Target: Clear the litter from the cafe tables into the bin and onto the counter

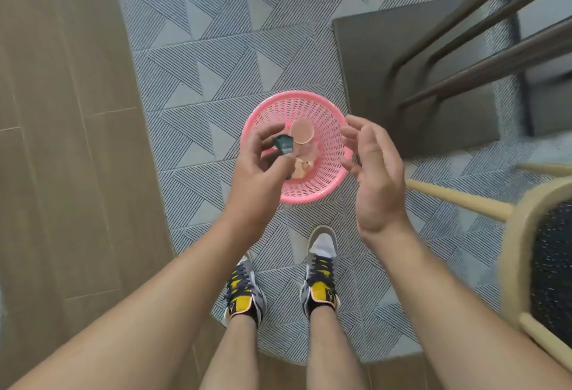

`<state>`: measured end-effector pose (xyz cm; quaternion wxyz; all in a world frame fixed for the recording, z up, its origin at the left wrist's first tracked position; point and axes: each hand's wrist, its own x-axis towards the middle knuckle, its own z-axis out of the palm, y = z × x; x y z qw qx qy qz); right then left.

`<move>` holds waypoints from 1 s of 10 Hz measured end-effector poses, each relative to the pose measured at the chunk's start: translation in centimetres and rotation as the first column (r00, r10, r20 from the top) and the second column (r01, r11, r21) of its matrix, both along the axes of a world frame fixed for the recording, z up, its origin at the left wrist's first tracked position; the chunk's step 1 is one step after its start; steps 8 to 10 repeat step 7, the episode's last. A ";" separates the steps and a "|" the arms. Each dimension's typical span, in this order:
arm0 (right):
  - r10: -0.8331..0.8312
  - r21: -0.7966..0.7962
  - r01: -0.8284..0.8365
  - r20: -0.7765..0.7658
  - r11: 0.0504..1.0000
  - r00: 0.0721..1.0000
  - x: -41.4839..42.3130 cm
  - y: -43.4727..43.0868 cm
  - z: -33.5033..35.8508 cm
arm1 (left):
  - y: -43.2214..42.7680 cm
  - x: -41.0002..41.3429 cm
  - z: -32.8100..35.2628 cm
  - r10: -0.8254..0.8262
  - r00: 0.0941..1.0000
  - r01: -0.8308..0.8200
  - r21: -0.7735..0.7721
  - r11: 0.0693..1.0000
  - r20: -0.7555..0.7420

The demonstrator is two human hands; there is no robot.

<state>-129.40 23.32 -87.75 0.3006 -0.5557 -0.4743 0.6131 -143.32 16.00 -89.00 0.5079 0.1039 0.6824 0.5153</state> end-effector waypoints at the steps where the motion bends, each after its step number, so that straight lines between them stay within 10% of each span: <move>1: -0.007 -0.044 0.007 0.008 0.999 1.000 0.4 0.0 -2.2 | 0.1 0.2 -3.2 -0.039 0.999 0.040 -0.124 0.991 0.016; 10: 0.029 -0.061 -0.023 0.099 0.998 0.995 1.0 1.2 -6.3 | 2.3 0.2 -11.8 -0.026 0.997 0.055 -0.398 0.916 0.076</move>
